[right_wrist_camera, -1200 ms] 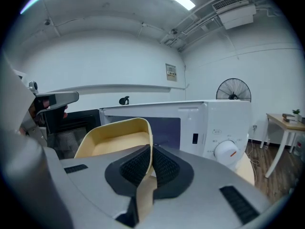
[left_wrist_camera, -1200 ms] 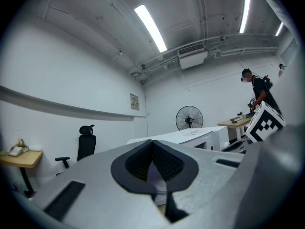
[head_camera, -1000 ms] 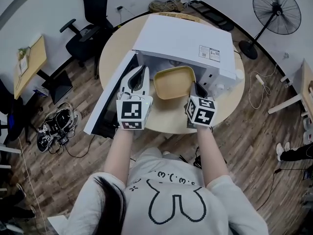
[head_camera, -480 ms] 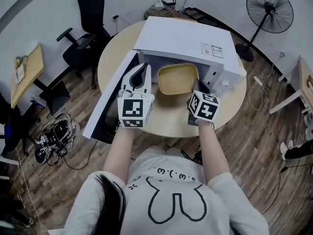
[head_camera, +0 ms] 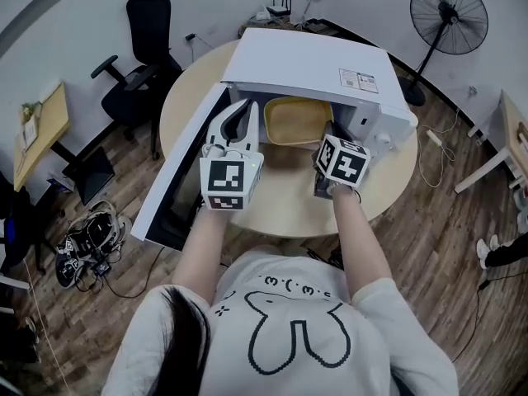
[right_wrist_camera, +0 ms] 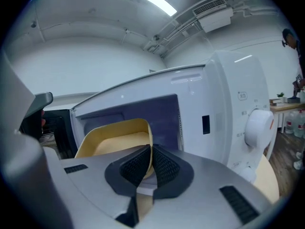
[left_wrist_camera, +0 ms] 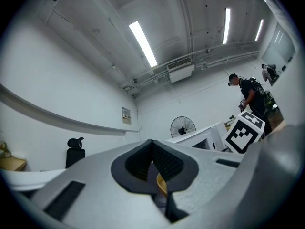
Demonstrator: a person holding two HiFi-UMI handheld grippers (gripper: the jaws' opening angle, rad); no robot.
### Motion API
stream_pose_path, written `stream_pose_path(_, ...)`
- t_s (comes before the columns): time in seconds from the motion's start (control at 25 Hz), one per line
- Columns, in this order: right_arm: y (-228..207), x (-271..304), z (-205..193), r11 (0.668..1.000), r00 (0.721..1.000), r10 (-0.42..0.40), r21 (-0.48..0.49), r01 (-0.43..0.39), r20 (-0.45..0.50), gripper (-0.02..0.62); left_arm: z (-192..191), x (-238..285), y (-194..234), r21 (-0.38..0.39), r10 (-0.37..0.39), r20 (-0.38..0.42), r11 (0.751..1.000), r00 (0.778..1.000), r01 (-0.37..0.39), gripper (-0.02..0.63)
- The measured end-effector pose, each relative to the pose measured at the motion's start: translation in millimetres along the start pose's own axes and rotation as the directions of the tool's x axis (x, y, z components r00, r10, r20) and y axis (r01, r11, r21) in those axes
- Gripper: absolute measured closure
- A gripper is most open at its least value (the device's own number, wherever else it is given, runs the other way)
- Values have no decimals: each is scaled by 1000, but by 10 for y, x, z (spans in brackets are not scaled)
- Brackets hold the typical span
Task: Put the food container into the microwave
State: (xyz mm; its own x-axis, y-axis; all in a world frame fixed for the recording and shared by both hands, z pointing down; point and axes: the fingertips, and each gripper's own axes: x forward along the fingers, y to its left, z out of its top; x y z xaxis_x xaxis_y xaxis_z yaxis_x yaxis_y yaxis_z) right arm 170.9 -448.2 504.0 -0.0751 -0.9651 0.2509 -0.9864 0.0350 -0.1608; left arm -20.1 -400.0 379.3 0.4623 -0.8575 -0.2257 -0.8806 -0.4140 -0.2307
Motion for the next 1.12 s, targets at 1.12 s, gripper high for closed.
stream_pose_path(1.12, -106, 722, -120, 978, 978, -204, -51, 202, -40, 558, 7, -62, 12, 51, 20, 12, 998, 1000, -21, 597)
